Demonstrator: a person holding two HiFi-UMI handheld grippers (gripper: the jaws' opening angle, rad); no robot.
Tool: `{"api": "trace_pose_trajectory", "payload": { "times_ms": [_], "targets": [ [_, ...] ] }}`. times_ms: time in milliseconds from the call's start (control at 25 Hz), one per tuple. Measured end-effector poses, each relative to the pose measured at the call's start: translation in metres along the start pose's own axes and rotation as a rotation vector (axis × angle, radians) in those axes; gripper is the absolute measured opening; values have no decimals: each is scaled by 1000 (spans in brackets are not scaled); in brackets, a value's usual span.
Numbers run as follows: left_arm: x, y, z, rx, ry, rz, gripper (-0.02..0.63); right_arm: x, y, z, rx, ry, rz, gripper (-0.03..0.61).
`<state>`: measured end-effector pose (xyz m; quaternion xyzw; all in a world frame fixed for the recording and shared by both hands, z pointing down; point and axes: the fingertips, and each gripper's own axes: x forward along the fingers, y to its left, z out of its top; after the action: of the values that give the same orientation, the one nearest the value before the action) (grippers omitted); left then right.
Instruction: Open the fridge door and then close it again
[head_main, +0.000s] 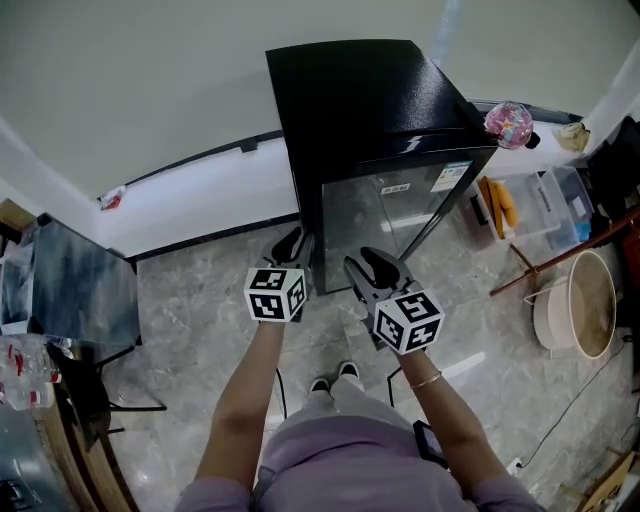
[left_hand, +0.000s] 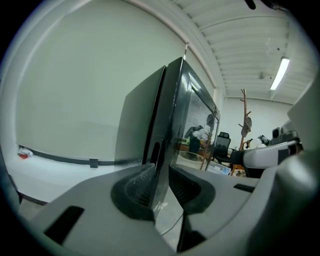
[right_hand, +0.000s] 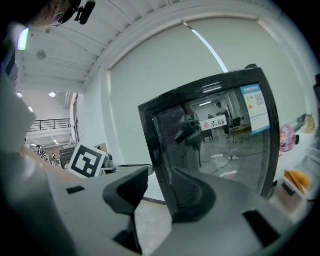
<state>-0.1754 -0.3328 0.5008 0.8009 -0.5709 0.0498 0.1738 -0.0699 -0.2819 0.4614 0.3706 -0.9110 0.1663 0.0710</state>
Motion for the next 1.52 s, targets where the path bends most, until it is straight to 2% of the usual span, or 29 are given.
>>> {"api": "trace_pose_trajectory", "payload": {
  "times_ms": [240,480,800,1520],
  "targets": [
    [-32,-8,5,27,-25,8,34,-14,8,4,-11,-13,-5,138],
    [-63,-18,1,30,-27,16,14,-29,16,1,-31,-9,-14,108],
    [-95,-28,-10,23,-25,21,8,-47,26,-2,-55,-19,-31,5],
    [-129,-44,-24,3,-29,22,3,-80,24,-20,-71,8,-112,3]
  ]
}}
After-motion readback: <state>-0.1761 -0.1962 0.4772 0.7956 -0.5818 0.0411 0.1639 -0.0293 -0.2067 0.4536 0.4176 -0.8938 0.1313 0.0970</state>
